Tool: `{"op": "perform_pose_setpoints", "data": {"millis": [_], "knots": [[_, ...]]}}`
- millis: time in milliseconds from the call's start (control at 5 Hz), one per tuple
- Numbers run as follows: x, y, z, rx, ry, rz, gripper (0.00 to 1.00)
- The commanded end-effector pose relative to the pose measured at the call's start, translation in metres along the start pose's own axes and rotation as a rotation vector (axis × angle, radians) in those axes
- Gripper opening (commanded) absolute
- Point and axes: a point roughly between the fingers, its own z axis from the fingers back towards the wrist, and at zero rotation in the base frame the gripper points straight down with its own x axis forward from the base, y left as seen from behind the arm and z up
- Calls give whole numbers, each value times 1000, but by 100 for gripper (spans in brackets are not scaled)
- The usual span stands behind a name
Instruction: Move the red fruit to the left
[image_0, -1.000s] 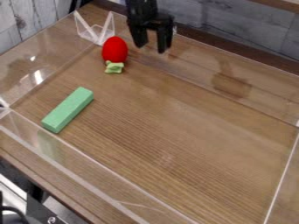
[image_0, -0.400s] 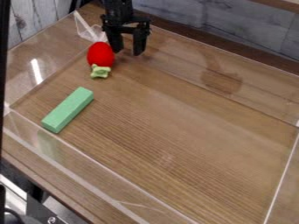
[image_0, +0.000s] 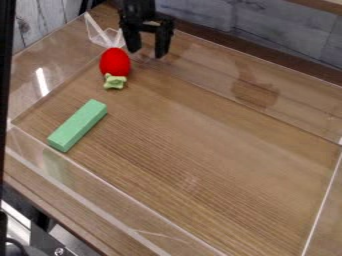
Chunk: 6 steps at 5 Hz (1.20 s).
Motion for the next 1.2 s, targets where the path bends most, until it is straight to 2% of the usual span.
{"op": "perform_pose_setpoints", "data": {"millis": [0,200,400,800,1000], "knots": [[-23,16,34,-83,-125,34,100],[-38,3,38,-96,-161,-2,100],[-47,-2,46,-110,-157,-1,100],[-68,-20,56,-122,-174,5,100],[-78,-25,62,-138,-172,10,100]]}}
